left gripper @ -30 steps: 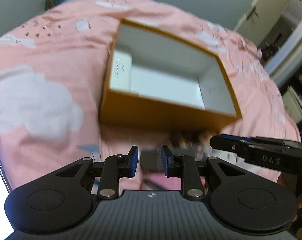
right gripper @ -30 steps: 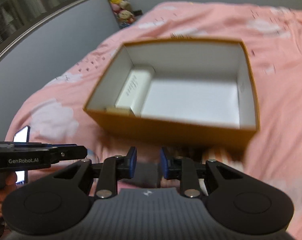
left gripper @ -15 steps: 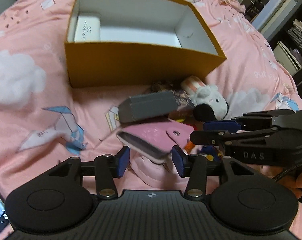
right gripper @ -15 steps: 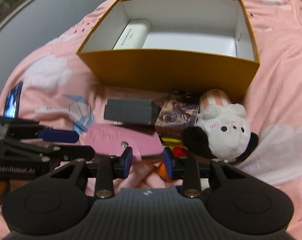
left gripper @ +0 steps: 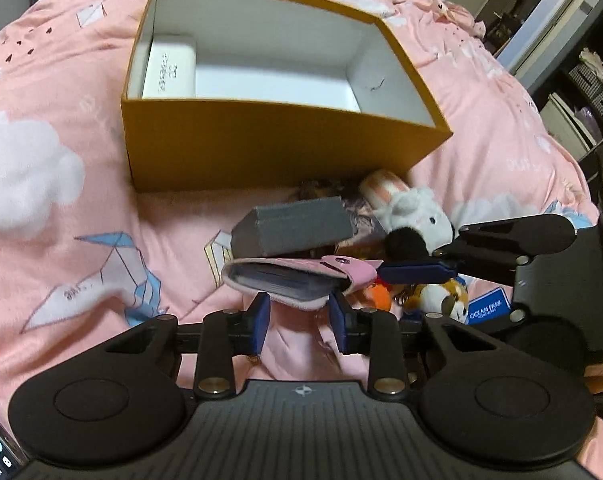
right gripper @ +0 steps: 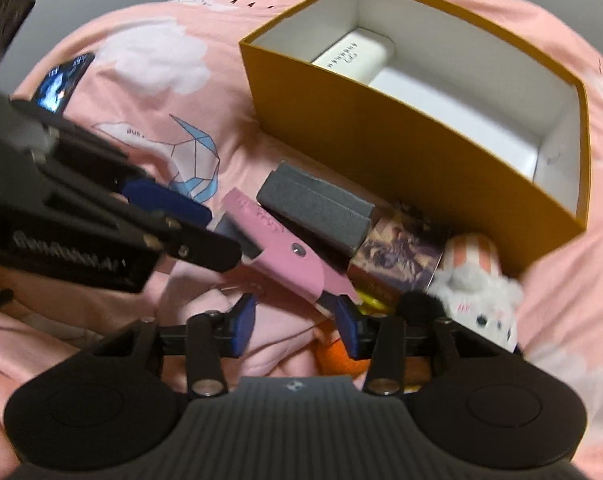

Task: Organize objects
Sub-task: 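Move the left tool back to the pile toward the dark gray box, then grasp the dark gray rectangular box with the left tool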

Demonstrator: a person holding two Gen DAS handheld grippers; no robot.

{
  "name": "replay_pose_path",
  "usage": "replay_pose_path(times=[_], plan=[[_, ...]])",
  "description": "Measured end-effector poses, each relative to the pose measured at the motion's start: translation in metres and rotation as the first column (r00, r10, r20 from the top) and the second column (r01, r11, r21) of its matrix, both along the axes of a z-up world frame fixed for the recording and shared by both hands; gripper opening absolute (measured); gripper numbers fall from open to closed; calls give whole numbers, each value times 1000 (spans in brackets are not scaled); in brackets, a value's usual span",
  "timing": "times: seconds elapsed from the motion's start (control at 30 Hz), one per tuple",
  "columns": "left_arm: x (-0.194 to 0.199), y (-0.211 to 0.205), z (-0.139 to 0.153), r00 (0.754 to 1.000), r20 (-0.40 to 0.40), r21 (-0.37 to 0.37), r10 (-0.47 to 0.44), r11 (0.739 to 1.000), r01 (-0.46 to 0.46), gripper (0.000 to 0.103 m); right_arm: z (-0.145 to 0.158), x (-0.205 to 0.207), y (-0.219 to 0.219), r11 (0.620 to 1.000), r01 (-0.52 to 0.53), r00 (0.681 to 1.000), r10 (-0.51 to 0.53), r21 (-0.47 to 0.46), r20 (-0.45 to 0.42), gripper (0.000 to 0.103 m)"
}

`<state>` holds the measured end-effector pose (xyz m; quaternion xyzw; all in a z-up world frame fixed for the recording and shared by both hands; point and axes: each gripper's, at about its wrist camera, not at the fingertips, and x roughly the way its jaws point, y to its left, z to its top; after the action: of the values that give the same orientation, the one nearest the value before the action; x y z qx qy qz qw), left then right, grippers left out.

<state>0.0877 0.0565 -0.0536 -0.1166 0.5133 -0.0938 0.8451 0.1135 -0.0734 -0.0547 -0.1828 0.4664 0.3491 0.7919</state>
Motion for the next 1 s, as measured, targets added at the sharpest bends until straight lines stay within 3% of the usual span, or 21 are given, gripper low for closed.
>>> replay_pose_path(times=[0.17, 0.3, 0.5, 0.63, 0.73, 0.83, 1.0], plan=[[4, 1, -2, 1000, -8, -24, -9, 1000, 9, 28, 4, 6, 8, 998, -56, 997, 55, 7, 44, 49], [6, 3, -2, 1000, -1, 10, 19, 1000, -19, 28, 7, 12, 14, 997, -53, 992, 58, -47, 113, 49], [12, 16, 8, 997, 54, 23, 52, 998, -54, 28, 13, 27, 5, 999, -30, 994, 32, -20, 107, 47], [25, 12, 11, 997, 68, 106, -43, 994, 35, 28, 15, 35, 8, 999, -43, 993, 44, -10, 108, 47], [31, 1, 8, 986, 69, 203, -151, 970, 134, 37, 13, 40, 13, 998, -48, 992, 53, -51, 118, 48], [33, -8, 4, 971, 63, 267, -232, 941, 208, 56, 13, 45, 7, 998, -14, 993, 21, -58, 116, 47], [42, -17, -10, 953, 64, 322, -298, 910, 263, 60, 7, 49, -1, 999, 0, 998, 2, -44, 67, 47]])
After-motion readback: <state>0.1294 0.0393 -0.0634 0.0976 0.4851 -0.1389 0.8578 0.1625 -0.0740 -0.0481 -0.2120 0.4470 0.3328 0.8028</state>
